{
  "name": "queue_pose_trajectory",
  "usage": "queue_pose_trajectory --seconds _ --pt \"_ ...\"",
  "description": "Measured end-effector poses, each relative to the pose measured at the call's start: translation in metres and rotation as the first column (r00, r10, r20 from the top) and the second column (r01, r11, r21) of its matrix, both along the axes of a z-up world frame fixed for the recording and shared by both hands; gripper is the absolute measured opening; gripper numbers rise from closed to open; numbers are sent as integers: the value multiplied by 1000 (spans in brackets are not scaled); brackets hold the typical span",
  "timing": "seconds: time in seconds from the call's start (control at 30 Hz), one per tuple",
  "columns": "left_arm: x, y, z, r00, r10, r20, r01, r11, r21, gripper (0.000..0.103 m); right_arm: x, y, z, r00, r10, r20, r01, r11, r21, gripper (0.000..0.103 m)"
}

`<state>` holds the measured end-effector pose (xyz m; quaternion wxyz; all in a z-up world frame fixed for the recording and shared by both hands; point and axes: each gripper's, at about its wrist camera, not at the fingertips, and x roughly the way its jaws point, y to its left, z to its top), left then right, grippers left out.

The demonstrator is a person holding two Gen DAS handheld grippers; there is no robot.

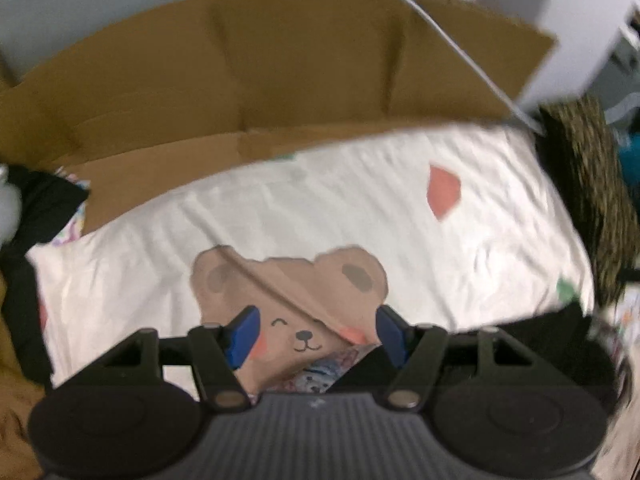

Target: Fold clothes

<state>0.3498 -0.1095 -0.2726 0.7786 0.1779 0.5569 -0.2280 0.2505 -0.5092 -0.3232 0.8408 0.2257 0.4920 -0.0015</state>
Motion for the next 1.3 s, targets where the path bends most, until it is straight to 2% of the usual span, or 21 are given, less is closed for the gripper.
queue_pose_trajectory --seconds 0.13,0.37,0.53,0.7,0.83,0.9,1.1,1.3 --pt "4 -16 -10 999 -40 15 39 997 72 67 -19 -9 -10 997 -4 74 1 999 41 72" --pt "2 -32 -32 999 11 36 -13 998 66 69 -49 -31 -27 993 8 118 -16 998 61 72" --pt "3 -45 -62 1000 -3 16 3 999 39 64 -60 -44 -46 993 -54 109 46 996 76 70" --pt "-3 -46 -79 1000 -6 11 6 1000 -3 63 -61 -35 -55 994 -26 106 22 999 44 65" --pt "-16 -44 -92 999 -44 -11 44 999 14 63 -61 -27 -63 996 -18 90 15 999 38 64" --pt "-24 -41 -97 998 -54 -19 54 998 16 63 -63 -21 -68 997 -6 77 5 1000 4 64" --pt "-48 -30 -103 997 -83 -7 83 997 12 64 -74 -10 -77 999 18 48 -16 999 -44 64" --pt "-69 -18 -101 991 -132 -12 131 991 -32 64 -88 -9 -86 1000 11 25 -10 999 -48 65"
